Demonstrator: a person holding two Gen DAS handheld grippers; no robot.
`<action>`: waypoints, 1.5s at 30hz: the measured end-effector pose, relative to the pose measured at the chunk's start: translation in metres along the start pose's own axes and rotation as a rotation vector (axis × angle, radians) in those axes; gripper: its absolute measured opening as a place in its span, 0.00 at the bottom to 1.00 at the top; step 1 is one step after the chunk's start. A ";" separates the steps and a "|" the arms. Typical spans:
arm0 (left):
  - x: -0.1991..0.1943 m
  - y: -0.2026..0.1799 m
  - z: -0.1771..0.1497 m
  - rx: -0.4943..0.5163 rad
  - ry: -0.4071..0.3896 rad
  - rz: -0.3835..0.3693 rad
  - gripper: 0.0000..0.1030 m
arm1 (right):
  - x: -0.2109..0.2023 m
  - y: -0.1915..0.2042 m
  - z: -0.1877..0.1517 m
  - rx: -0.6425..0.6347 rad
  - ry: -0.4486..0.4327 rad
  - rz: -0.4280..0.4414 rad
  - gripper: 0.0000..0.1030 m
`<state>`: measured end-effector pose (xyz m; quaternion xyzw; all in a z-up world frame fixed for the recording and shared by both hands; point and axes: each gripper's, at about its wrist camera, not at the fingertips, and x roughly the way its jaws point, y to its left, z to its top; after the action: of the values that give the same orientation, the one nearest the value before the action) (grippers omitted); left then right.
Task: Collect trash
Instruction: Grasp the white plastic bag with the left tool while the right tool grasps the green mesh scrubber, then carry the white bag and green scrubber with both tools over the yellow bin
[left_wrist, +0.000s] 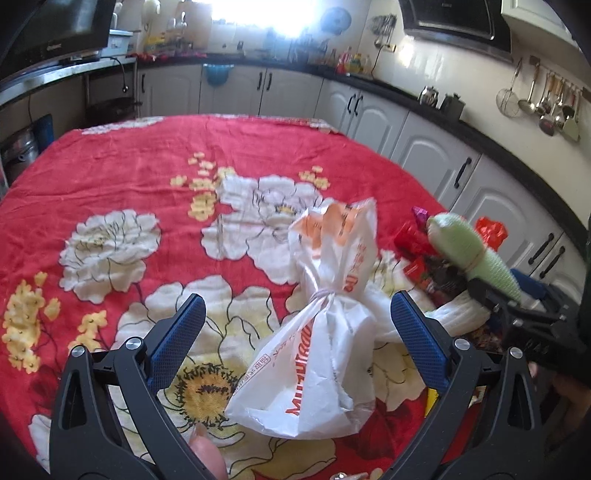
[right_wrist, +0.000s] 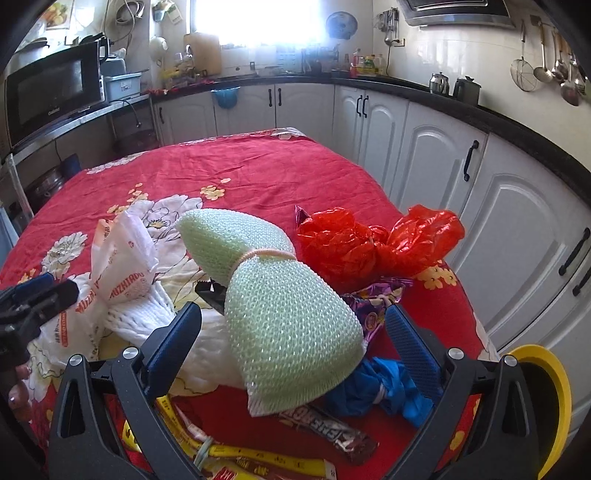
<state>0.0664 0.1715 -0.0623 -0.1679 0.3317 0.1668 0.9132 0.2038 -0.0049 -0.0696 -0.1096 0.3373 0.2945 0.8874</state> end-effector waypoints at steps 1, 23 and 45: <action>0.003 0.000 -0.001 0.003 0.013 -0.008 0.90 | 0.000 0.000 0.000 0.001 0.002 0.002 0.87; -0.001 0.000 -0.003 0.034 0.044 -0.115 0.35 | -0.029 -0.012 0.008 0.029 -0.090 0.050 0.37; -0.057 -0.061 0.014 0.151 -0.136 -0.213 0.32 | -0.107 -0.048 -0.008 0.139 -0.242 0.039 0.37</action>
<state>0.0587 0.1125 -0.0024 -0.1212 0.2611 0.0545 0.9561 0.1641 -0.0946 -0.0046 -0.0048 0.2496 0.2985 0.9212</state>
